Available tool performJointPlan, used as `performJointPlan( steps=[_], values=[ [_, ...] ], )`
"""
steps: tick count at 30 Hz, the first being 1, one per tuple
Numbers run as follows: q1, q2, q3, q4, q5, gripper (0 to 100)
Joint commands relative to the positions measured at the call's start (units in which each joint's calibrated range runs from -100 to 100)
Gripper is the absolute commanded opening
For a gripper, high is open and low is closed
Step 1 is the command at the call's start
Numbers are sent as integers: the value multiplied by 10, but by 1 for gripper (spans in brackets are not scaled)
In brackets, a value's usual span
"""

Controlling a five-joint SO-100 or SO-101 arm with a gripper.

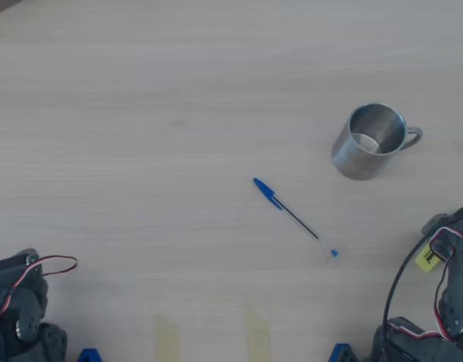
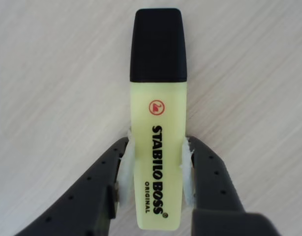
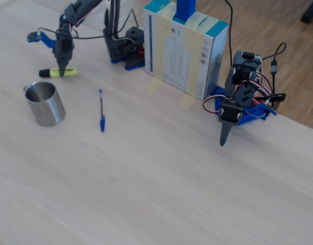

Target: Grab the yellow pen and put it in the silver cup.

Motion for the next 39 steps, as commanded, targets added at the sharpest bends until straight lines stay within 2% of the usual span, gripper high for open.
performJointPlan(
  steps=[1,39],
  values=[
    [-3,-21,-9,-4,3,7],
    [-50,-301,84,-3,3,7]
  ],
)
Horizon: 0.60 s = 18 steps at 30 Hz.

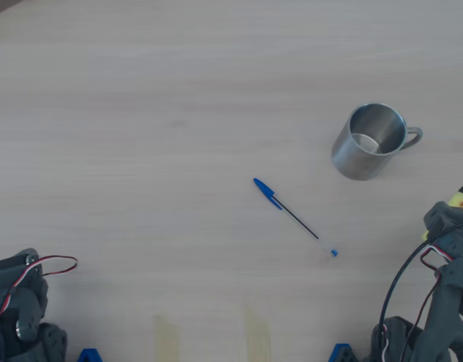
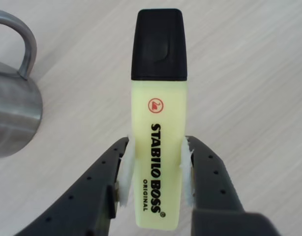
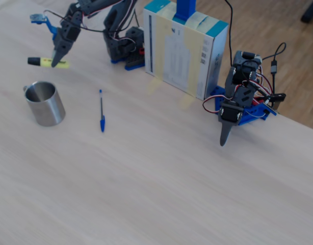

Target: Grab the yellow pen and put it in the silver cup.

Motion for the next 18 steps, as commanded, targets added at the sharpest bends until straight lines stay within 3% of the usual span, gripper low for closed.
performJointPlan(
  steps=[1,18],
  values=[
    [-10,-38,0,-1,1,7],
    [-76,-89,0,-57,0,7]
  ],
)
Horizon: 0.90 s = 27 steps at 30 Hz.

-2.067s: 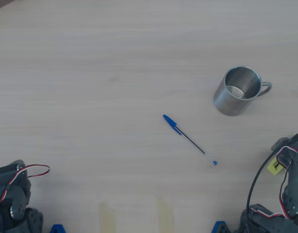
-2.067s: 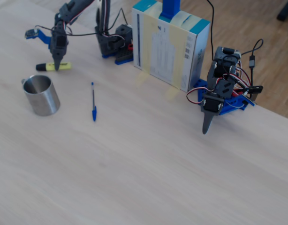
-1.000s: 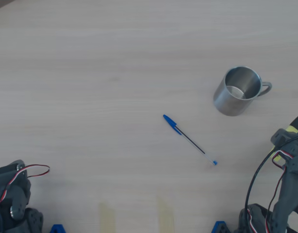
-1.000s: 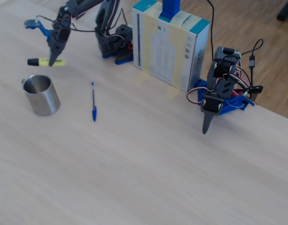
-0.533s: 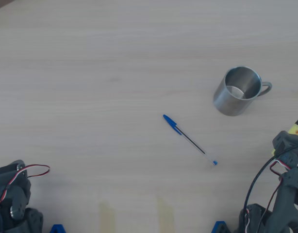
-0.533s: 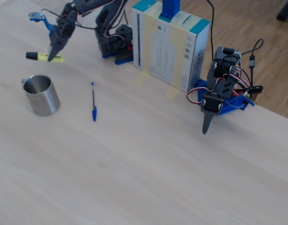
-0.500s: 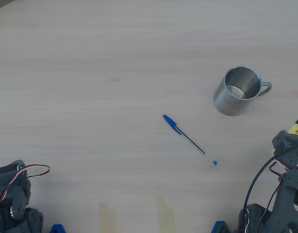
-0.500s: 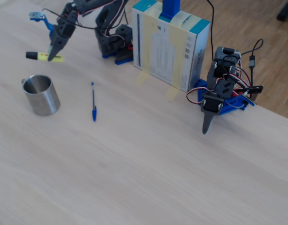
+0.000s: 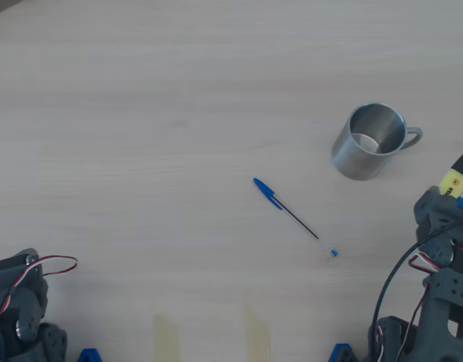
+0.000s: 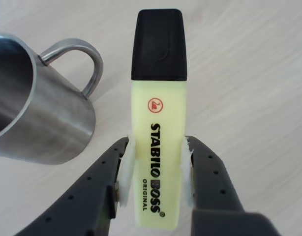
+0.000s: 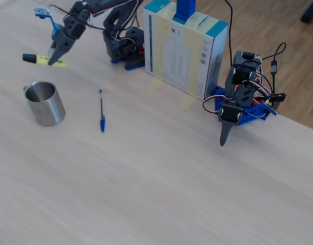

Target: Grab the yellow pen and put it in the silver cup.

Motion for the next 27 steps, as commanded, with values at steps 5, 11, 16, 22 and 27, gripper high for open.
performJointPlan(
  steps=[5,11,16,22,27],
  values=[
    [-28,-13,-6,-64,2,7],
    [-38,-8,-6,-128,-3,7],
    [-45,-8,-5,-183,-4,7],
    [-64,-8,43,-279,-28,7],
    [-85,-7,81,-378,-45,7]
  ],
)
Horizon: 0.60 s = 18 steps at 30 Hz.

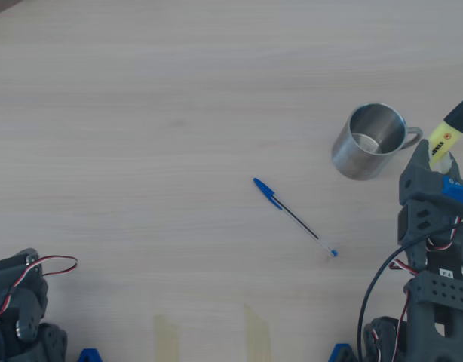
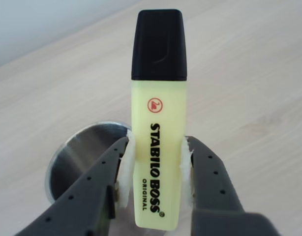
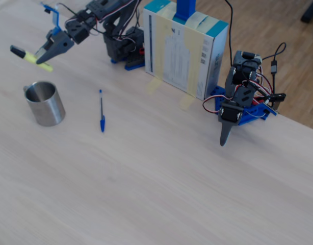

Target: Grab the yellow pen and put it in the silver cup.

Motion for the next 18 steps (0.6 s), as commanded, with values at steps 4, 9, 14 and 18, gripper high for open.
performJointPlan(
  steps=[4,9,14,18],
  values=[
    [-28,3,-2,-91,-21,7],
    [-52,35,-2,-171,-25,7],
    [-69,57,-2,-206,-21,7],
    [-85,72,-2,-210,-9,7]
  ],
)
